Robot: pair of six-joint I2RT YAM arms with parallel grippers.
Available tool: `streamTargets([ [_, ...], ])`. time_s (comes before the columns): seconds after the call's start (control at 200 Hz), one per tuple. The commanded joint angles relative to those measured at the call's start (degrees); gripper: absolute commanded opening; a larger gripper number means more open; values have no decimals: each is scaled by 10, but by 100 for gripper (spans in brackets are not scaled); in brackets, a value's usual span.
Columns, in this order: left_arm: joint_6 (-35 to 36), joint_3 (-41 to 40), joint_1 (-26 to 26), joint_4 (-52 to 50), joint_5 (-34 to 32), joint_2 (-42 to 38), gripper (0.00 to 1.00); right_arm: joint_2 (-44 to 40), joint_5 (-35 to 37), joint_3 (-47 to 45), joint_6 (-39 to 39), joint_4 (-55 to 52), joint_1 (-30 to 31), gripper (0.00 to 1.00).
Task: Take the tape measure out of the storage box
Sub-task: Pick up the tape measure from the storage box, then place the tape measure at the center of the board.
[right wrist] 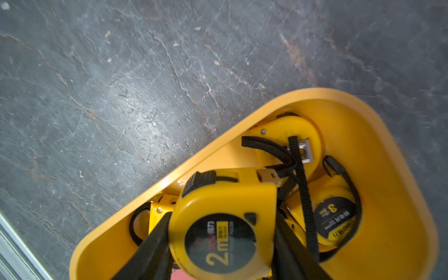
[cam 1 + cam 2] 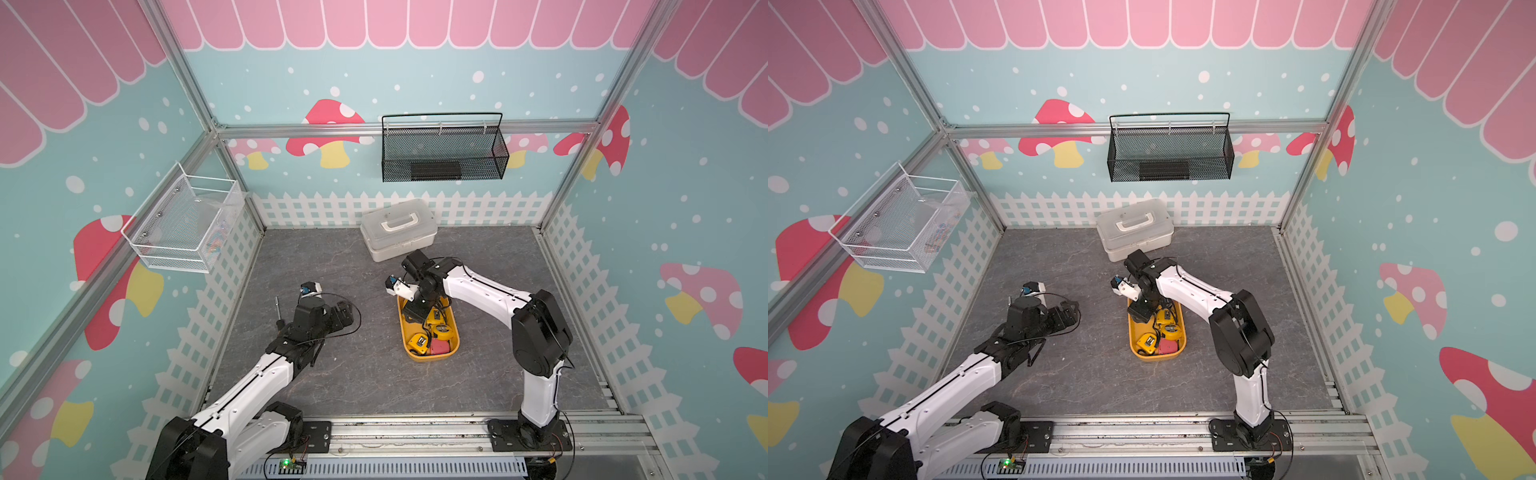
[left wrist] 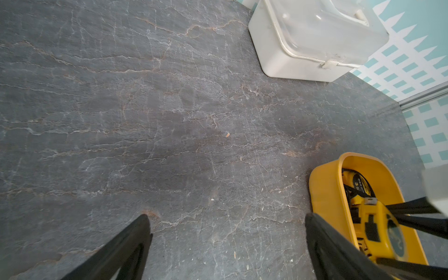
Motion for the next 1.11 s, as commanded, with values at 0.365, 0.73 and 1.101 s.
streamTargets([
  [0.365,-10,3,3,2,16,8,99,-91,3,68,10,-32,-61,56],
  [0.73,-15,1,3,10,25,11,99,-124,29,32,13,-37,-142,56],
  [1.101,-9,6,-9,28,34,36,98,-148,38,-83,50,-18,-227,56],
])
